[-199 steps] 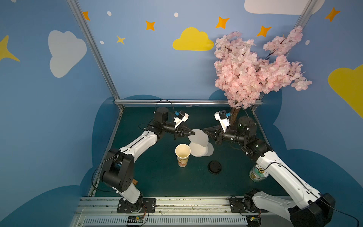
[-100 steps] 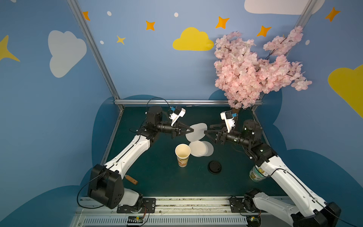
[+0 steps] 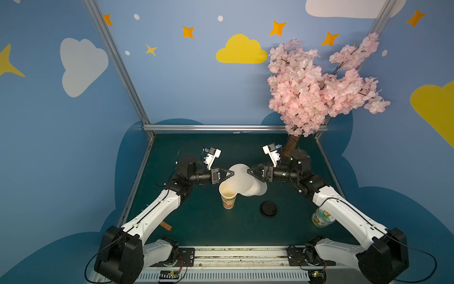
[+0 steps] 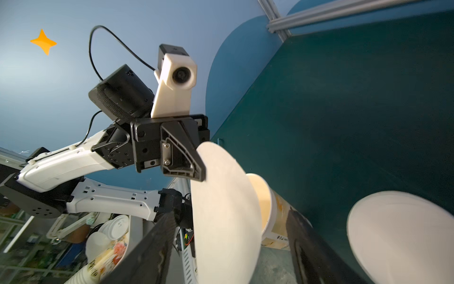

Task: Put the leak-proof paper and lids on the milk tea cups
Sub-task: Place the leak-proof paper at the cup.

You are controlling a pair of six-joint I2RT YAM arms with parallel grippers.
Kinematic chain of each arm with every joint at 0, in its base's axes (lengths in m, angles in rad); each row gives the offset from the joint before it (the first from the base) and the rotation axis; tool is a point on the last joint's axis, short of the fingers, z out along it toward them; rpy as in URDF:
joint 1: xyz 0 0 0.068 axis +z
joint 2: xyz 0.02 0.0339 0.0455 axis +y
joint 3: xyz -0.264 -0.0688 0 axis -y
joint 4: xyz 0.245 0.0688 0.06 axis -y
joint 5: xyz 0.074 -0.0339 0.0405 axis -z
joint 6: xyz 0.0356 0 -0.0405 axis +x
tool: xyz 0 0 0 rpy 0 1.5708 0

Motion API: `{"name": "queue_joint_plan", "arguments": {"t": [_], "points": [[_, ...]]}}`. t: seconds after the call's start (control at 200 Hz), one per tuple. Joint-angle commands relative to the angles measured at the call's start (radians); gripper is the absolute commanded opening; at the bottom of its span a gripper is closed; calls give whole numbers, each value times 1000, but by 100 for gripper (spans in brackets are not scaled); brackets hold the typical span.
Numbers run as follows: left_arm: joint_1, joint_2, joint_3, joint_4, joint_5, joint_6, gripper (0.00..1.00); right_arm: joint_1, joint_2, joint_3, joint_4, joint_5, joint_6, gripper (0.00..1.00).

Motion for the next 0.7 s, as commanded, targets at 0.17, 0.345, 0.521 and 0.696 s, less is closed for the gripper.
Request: {"name": "queue_joint_plan", "arguments": {"t": [0.17,0.345,0.521,0.696], "points": [[54,-33,-44,-116,-46,-76,3,60,79,47,-118,35,-63,69],[86,-45,-108,-86,-17,-130,3,81,99,48,-138,65,-74,69],[93,-15,-119,-75,-1,-168,3,89,115,53,-151,97,-85,69],[98,-47,-143,-112,9,-140,3,102,126,73,-203,156,-107,69]]}}
